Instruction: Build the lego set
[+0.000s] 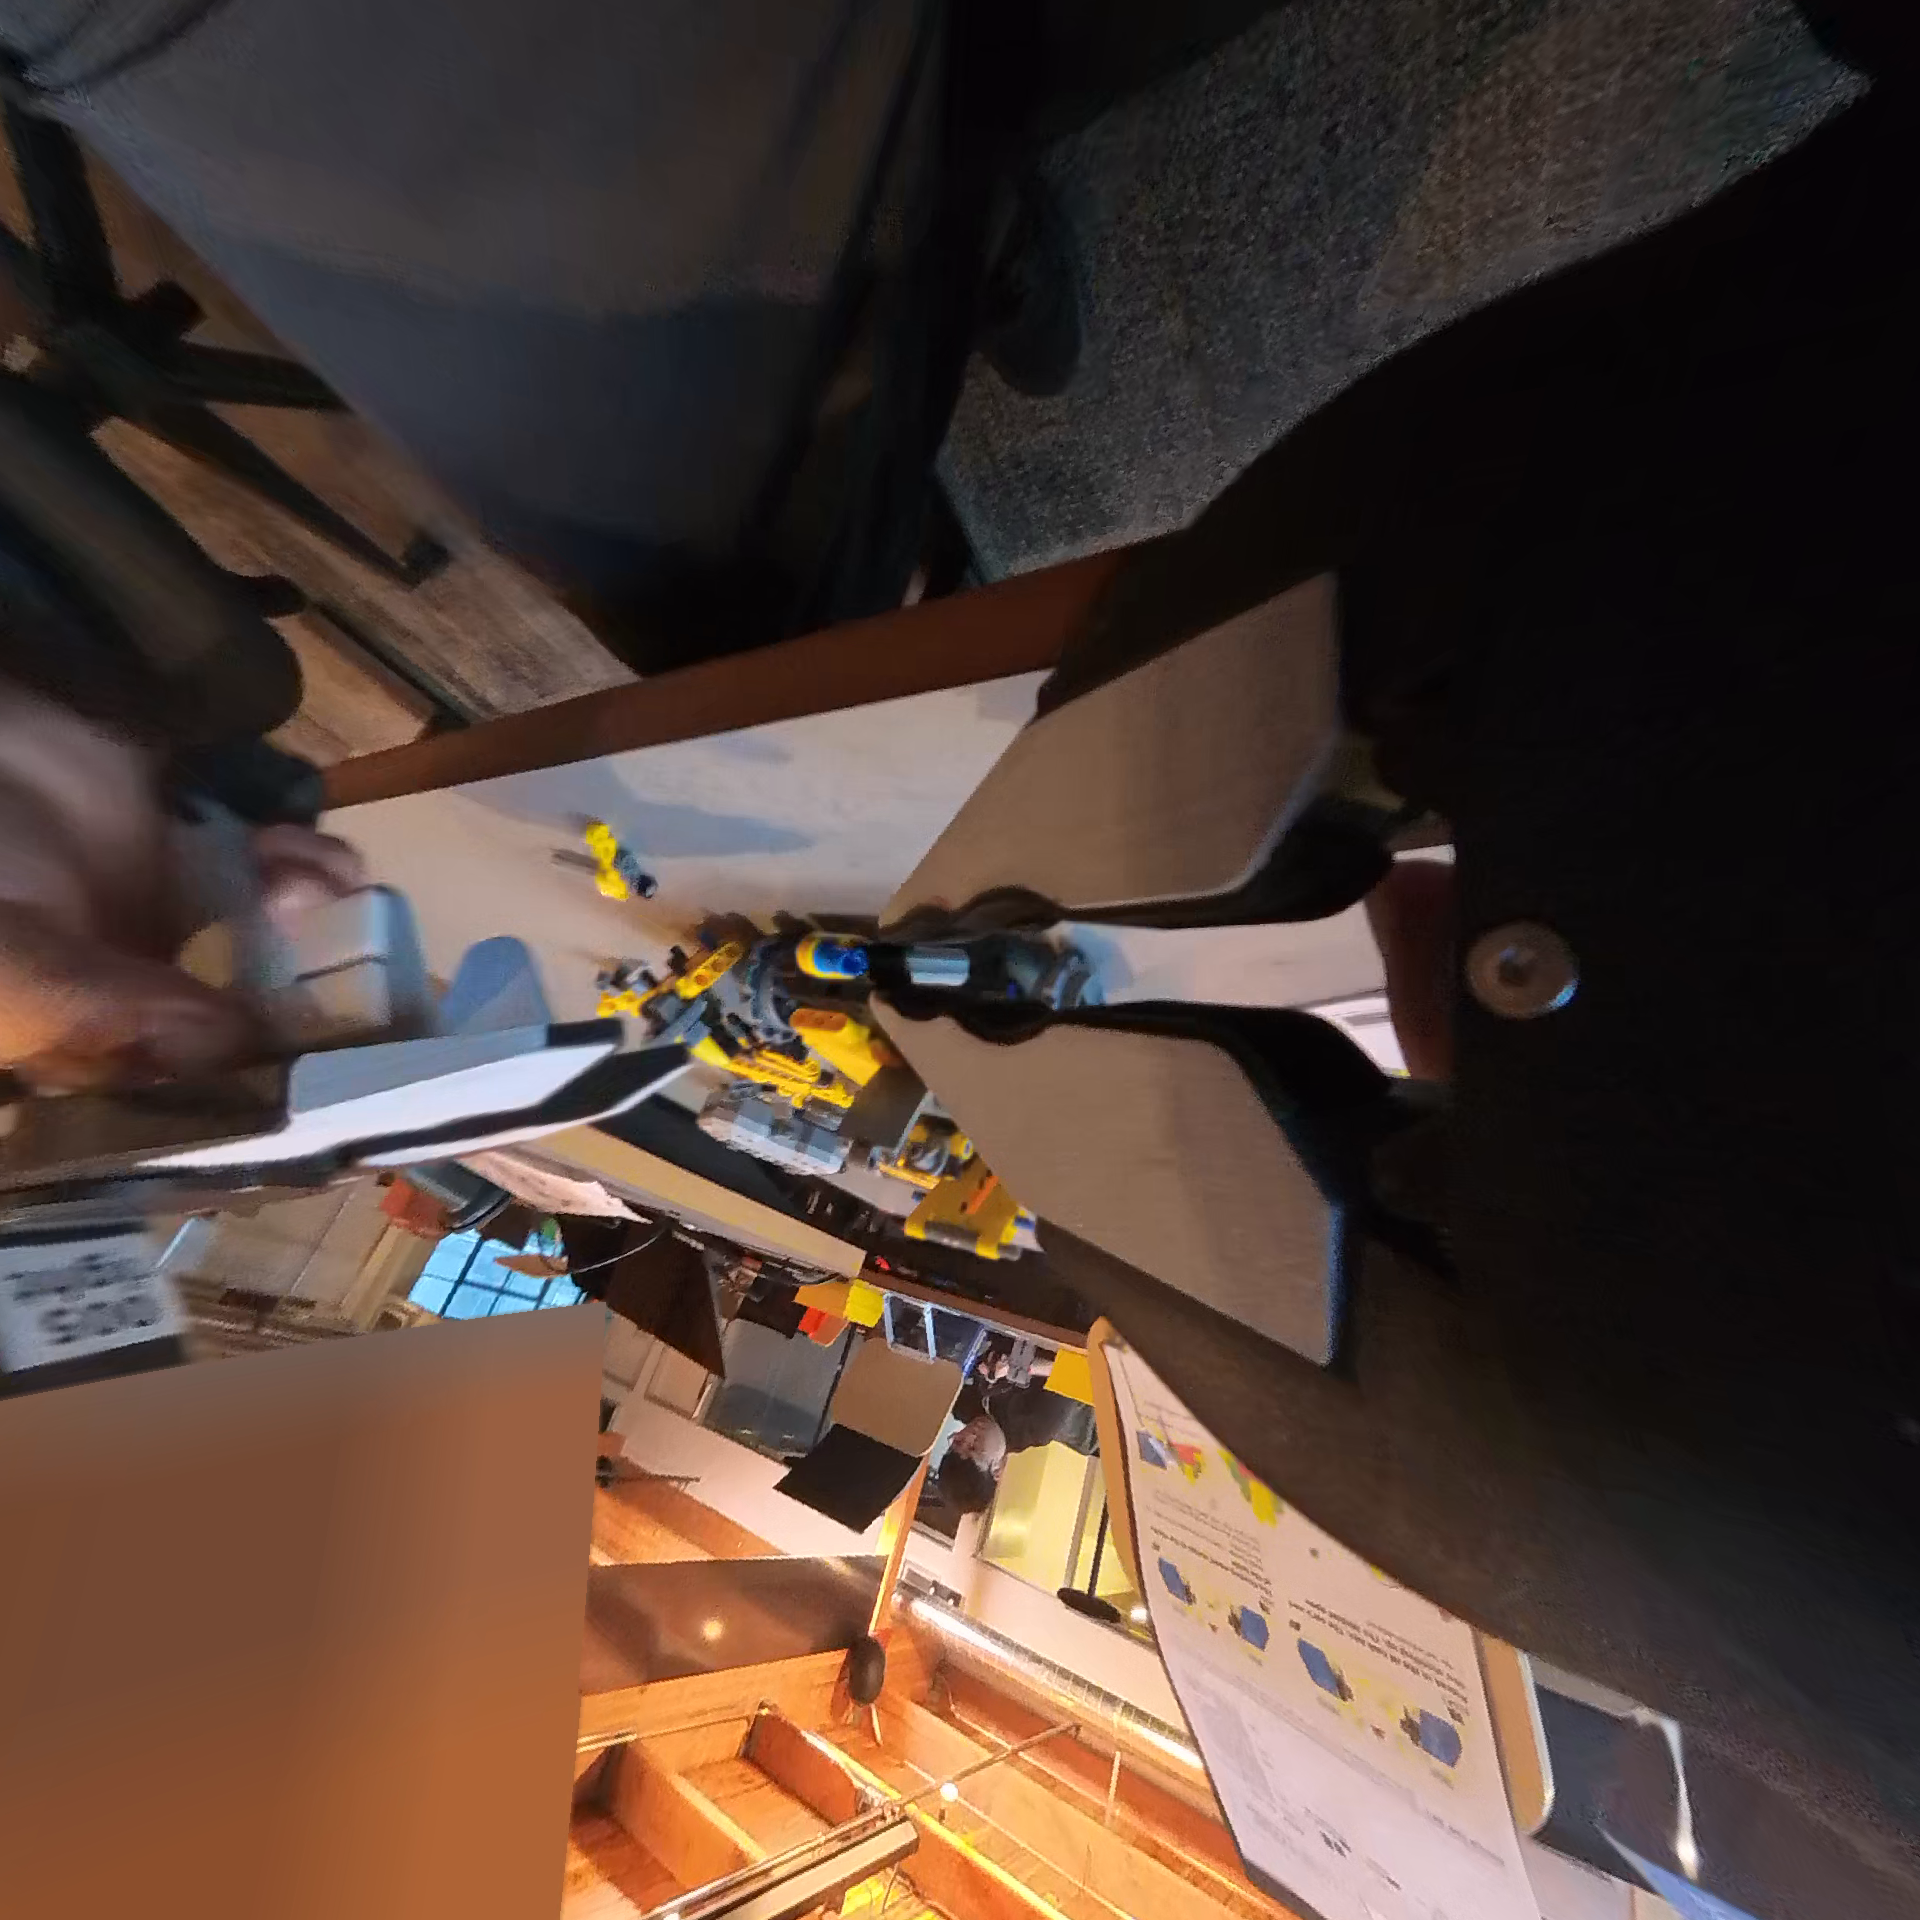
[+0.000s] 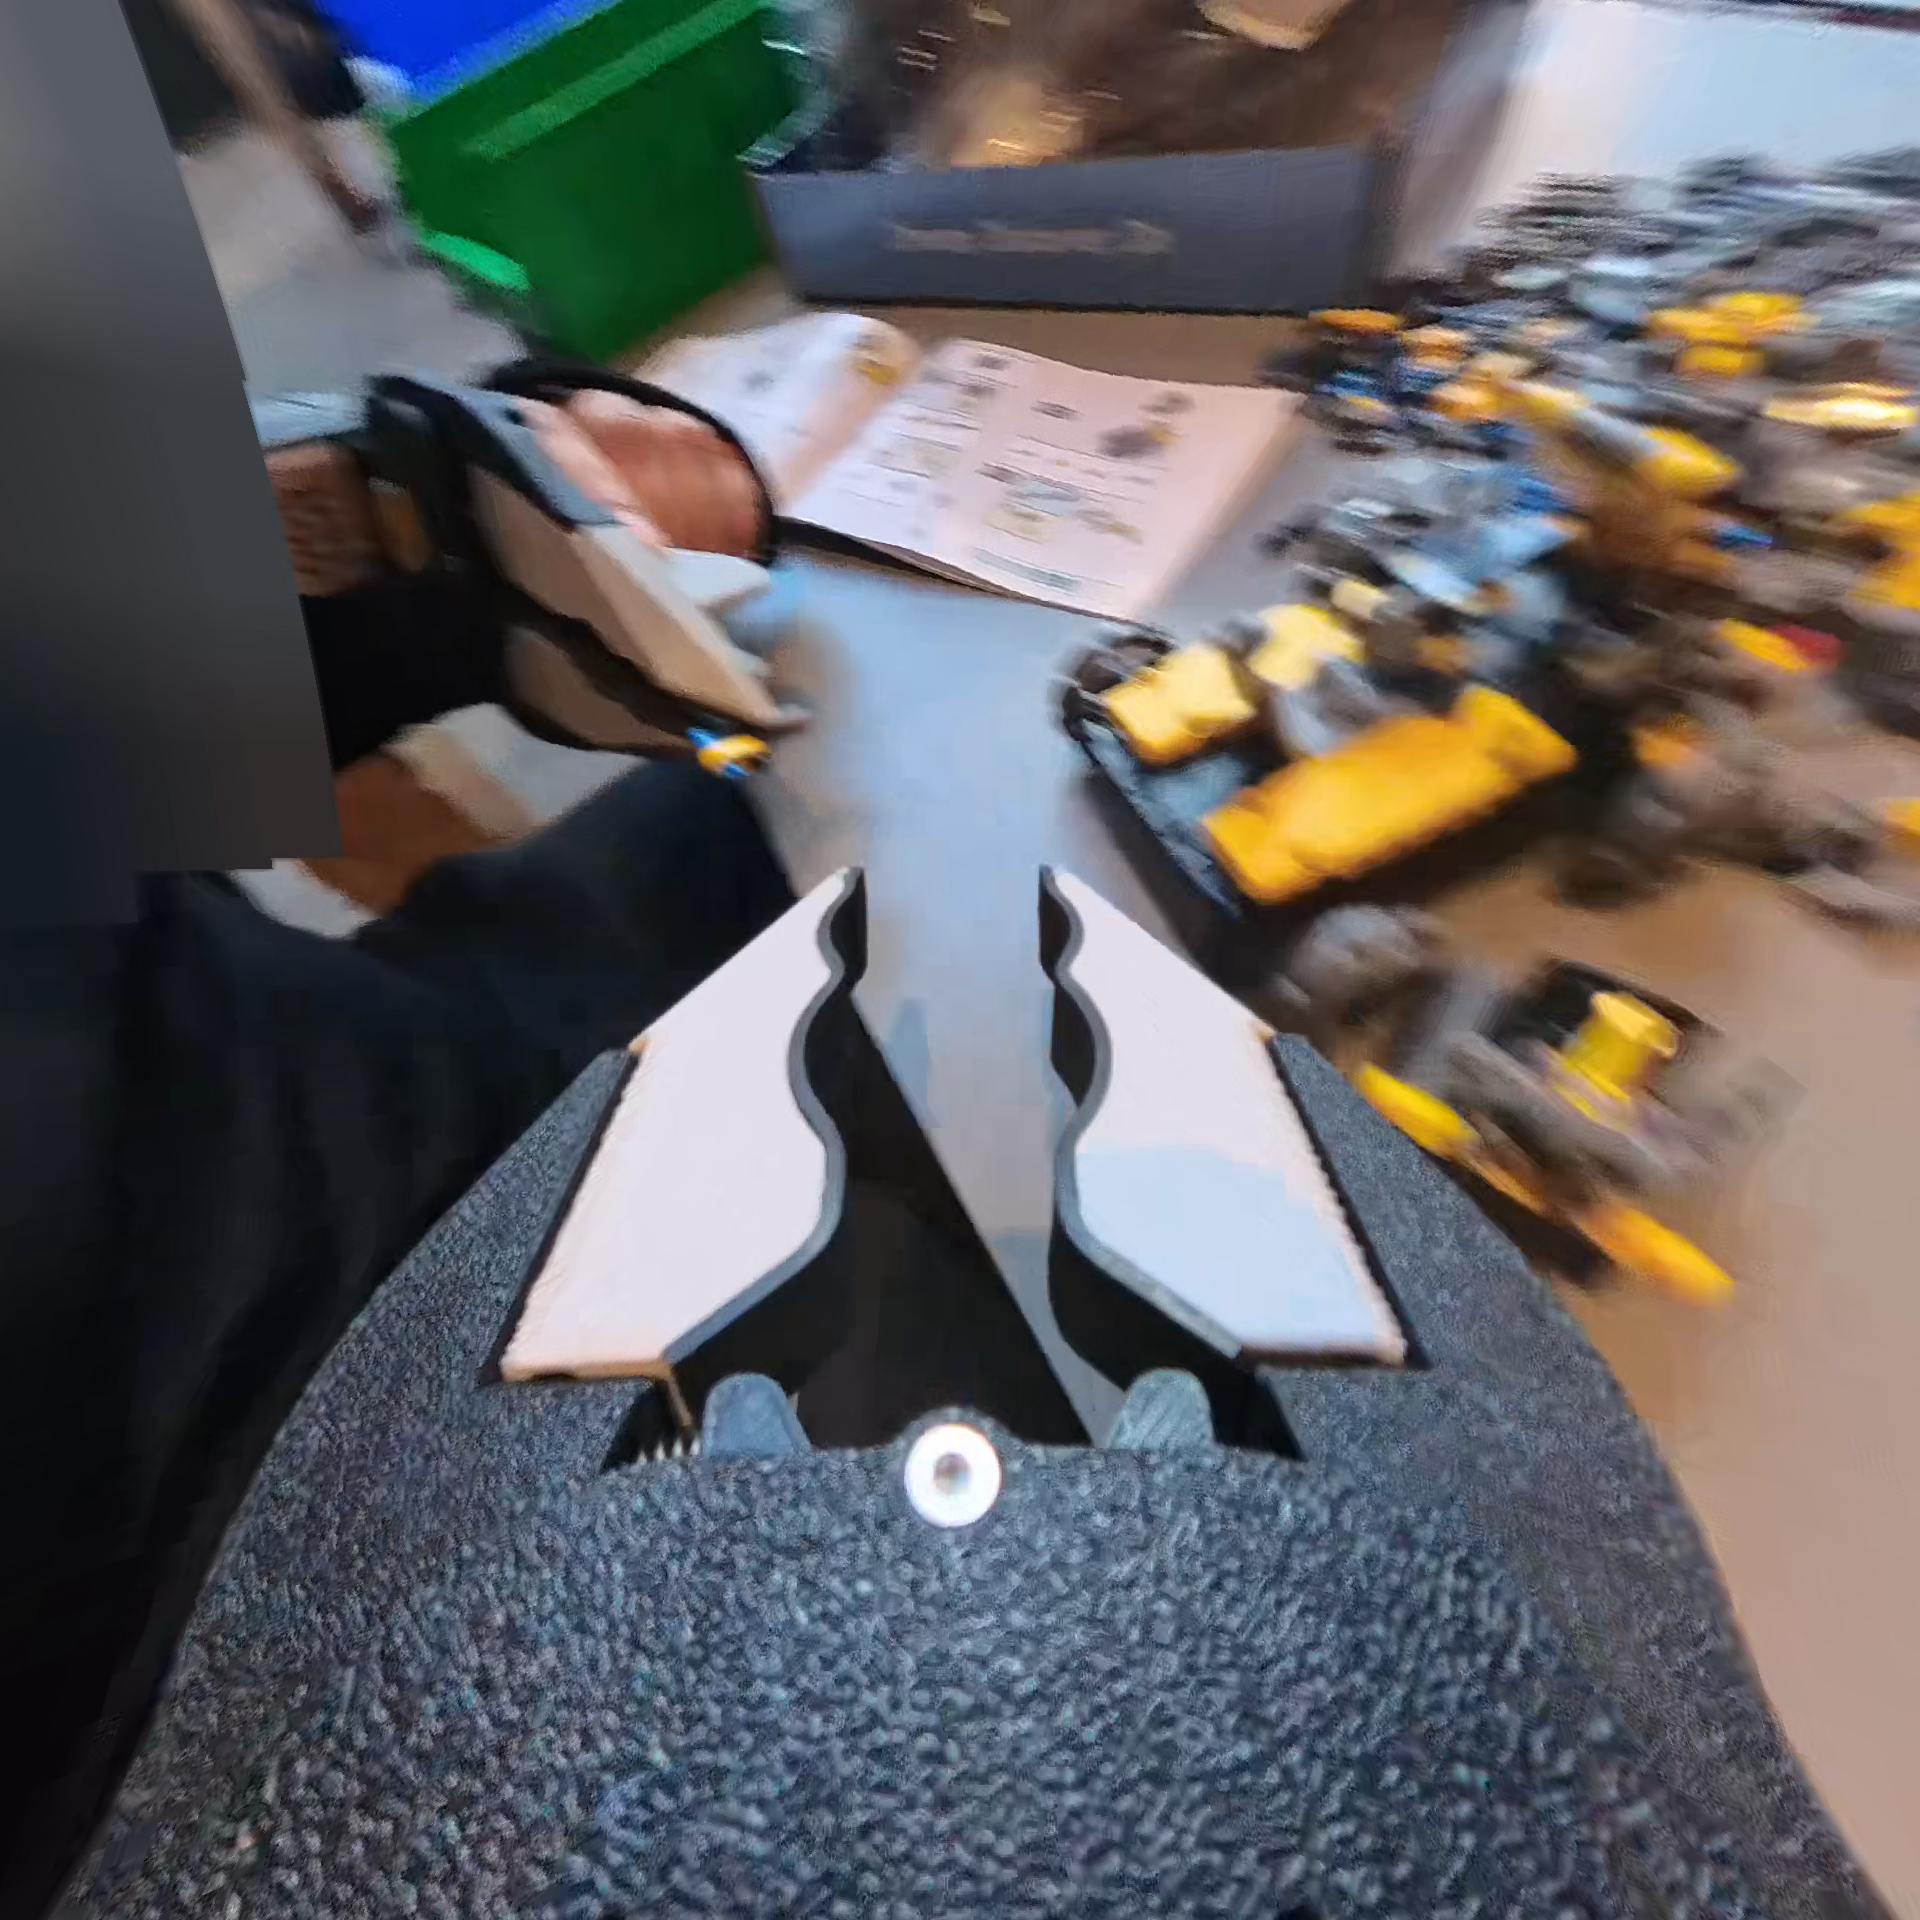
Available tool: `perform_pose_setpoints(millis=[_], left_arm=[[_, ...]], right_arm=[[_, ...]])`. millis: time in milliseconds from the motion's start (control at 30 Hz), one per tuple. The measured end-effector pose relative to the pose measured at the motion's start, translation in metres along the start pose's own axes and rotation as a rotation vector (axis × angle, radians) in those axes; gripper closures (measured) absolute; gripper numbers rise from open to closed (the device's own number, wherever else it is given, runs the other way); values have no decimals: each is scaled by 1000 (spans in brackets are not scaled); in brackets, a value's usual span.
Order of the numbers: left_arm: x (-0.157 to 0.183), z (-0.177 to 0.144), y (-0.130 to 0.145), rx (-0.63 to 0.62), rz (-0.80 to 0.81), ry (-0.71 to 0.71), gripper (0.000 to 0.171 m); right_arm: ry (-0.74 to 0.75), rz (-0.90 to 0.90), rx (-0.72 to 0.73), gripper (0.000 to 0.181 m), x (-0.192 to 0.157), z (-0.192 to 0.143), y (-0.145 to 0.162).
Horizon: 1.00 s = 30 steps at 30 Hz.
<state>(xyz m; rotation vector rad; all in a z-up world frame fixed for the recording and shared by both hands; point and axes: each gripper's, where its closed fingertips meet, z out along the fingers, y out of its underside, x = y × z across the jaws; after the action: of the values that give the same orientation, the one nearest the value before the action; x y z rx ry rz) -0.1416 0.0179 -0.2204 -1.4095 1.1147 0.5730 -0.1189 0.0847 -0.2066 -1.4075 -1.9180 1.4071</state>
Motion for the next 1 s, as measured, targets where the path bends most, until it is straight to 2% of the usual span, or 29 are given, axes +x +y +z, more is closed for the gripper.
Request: perform_pose_setpoints(millis=[133, 167, 233, 367, 500, 600, 633, 733, 767, 1000], left_arm=[[4, 2, 7, -28, 16, 4, 166], [4, 3, 6, -26, 10, 9, 166], [5, 5, 9, -32, -12, 21, 166], [0, 5, 9, -25, -53, 17, 166], [3, 7, 11, -36, -41, 25, 165], [4, 7, 12, -41, -43, 29, 166], [4, 7, 12, -43, -46, 30, 166], [6, 5, 13, -43, -55, 39, 166], [7, 5, 13, -43, -54, 42, 166], [11, 3, 13, -36, -50, 67, 166]], right_arm=[[322, 104, -37, 148, 61, -59, 28], [350, 127, -41, 147, 66, -70, 34], [312, 167, -51, 145, 60, -78, 43], [302, 140, -138, 133, 53, -64, 62], [345, 0, -253, 117, 64, -50, 78], [277, -40, -303, 114, 63, -39, 84], [257, -45, -299, 114, 62, -36, 83], [215, -56, -298, 145, 59, -31, 80], [202, -62, -300, 148, 56, -28, 79], [160, -169, -331, 148, 30, 11, 68]])
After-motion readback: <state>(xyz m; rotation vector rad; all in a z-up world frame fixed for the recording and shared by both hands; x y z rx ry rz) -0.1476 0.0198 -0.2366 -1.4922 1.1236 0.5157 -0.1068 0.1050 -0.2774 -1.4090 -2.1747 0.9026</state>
